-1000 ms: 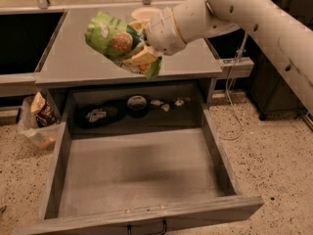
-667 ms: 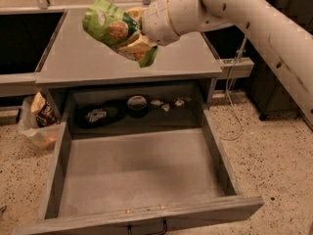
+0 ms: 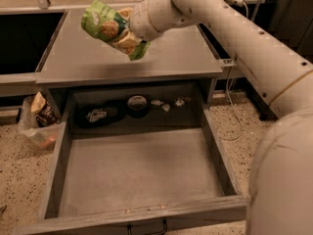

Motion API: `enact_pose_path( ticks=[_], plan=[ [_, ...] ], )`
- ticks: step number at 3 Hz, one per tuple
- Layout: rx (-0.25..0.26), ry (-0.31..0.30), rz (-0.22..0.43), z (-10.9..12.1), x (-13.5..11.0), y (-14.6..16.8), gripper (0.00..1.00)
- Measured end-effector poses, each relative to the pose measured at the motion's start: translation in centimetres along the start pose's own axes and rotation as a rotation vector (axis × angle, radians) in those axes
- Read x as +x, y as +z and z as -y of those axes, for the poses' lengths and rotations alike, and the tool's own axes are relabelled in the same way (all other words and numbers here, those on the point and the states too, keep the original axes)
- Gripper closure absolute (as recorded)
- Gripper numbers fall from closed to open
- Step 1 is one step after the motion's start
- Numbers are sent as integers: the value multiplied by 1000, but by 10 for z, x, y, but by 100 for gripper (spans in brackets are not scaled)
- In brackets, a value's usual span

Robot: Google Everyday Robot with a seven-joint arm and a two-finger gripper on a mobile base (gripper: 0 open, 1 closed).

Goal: Pick green rice chip bag from top drawer and place on counter

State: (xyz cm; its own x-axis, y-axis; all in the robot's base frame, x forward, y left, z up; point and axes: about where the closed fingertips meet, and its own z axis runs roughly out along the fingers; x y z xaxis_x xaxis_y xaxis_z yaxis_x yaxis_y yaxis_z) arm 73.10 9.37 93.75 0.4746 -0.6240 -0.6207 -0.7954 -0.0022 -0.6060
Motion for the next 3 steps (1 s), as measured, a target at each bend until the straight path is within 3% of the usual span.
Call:
enact_pose_path(
  ticks=[1, 2, 3],
  plan=[
    [-11, 55, -77, 15, 26, 33, 100],
    [-94, 153, -101, 12, 50, 63, 100],
    [-269, 245, -44, -29, 53, 66, 81]
  ],
)
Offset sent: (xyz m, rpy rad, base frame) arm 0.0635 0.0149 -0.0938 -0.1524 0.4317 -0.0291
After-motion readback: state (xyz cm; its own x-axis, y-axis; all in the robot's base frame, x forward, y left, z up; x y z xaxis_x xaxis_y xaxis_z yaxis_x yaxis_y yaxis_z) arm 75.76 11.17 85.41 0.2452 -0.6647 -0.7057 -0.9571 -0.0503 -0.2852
